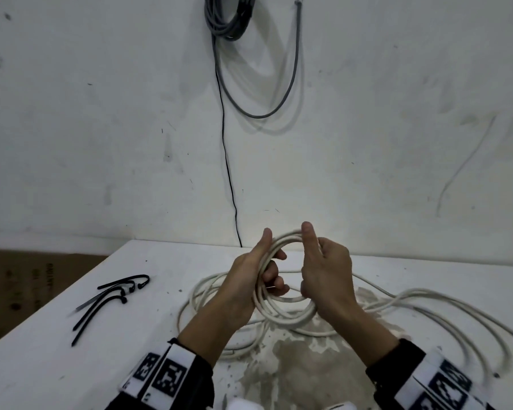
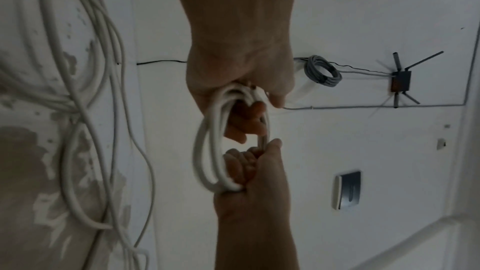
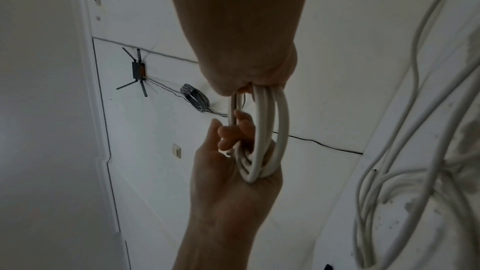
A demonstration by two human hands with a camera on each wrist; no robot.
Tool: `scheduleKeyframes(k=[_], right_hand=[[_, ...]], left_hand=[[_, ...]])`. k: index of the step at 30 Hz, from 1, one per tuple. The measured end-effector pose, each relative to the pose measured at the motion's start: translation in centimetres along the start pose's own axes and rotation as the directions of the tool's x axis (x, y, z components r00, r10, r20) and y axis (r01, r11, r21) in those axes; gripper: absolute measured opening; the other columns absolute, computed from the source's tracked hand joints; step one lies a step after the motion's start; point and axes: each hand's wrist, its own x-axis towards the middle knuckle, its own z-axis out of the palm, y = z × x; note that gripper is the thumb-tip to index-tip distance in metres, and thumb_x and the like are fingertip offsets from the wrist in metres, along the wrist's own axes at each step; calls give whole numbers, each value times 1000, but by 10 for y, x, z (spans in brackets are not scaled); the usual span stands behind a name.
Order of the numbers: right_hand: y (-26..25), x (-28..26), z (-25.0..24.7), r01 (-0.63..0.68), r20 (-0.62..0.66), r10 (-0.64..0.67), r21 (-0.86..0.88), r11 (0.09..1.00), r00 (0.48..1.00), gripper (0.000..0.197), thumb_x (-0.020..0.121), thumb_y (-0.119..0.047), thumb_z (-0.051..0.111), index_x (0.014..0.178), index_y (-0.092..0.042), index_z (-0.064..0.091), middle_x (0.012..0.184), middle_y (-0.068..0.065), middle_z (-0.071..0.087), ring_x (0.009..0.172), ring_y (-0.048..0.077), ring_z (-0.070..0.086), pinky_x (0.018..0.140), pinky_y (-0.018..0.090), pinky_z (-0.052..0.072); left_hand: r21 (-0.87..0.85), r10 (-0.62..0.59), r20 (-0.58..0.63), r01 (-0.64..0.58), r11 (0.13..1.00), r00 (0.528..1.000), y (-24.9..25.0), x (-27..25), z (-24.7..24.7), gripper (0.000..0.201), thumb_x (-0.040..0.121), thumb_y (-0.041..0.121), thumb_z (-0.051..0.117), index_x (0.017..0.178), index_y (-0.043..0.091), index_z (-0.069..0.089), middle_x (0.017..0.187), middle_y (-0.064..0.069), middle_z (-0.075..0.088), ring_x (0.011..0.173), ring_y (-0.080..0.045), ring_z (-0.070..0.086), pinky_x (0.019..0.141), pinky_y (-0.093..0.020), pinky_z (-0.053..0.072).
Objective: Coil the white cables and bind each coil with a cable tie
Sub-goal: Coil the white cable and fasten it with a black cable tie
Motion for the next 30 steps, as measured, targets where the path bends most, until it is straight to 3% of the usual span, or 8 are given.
scheduleKeyframes(k=[5,10,14,16,19,25,28,30], right_hand=[[0,5,5,-192,-66,209,201,961,976,53,93,-51,43,64,-7,44,51,7,28,31,17,29,34,21,29],[5,-5,9,-230,54,223,182,956,973,51,95,-47,42,63,-6,43,43,6,36,24,11,39,45,33,43],[9,-8,-1,-194,181,178,72,978,967,55,89,-51,50,63,-3,50,35,4,47,35,16,57,73,54,55],[11,-9,-5,-121,229,106,49,991,968,51,89,-51,50,73,-3,55,37,3,53,43,20,63,75,52,56],[17,-7,-9,52,248,-51,1,999,967,34,92,-49,42,94,-18,55,49,2,59,53,15,64,65,39,52],[25,-5,-16,206,301,-163,-116,972,940,27,96,-44,38,88,-26,56,61,6,65,57,11,58,55,21,42],[23,-4,-18,225,329,-175,-121,967,928,29,97,-36,42,85,-13,56,65,21,62,49,5,60,52,19,43],[23,-2,-18,204,367,-152,-109,973,918,36,98,-32,42,84,0,51,61,19,53,47,11,59,51,25,44]], left_hand=[[-313,105,2,-99,944,994,-14,-6,4,54,94,45,36,98,0,64,39,5,35,40,-9,46,56,-21,47],[-294,60,-272,-142,945,960,-16,-2,10,71,88,67,29,63,6,55,34,5,23,27,-8,22,33,-16,29],[-152,16,-310,-66,986,951,-6,0,3,77,79,80,19,54,10,38,32,4,24,27,-9,20,31,-19,20],[-64,32,-311,-54,996,950,-3,1,1,74,80,78,21,53,11,35,34,2,25,27,-10,21,32,-19,20],[-13,52,-285,-58,998,957,1,0,0,65,84,70,36,52,13,33,41,2,28,28,-10,21,33,-18,19],[-49,-7,-167,-1,999,986,7,-6,-3,61,84,59,50,48,15,28,35,5,22,27,-8,16,32,-15,14],[-76,-46,-118,37,996,992,7,-8,-4,62,84,60,48,47,16,27,33,5,20,24,-6,16,31,-12,13],[-82,-66,-91,58,995,994,7,-8,-5,63,86,60,46,45,16,27,32,5,19,23,-6,15,29,-11,14]])
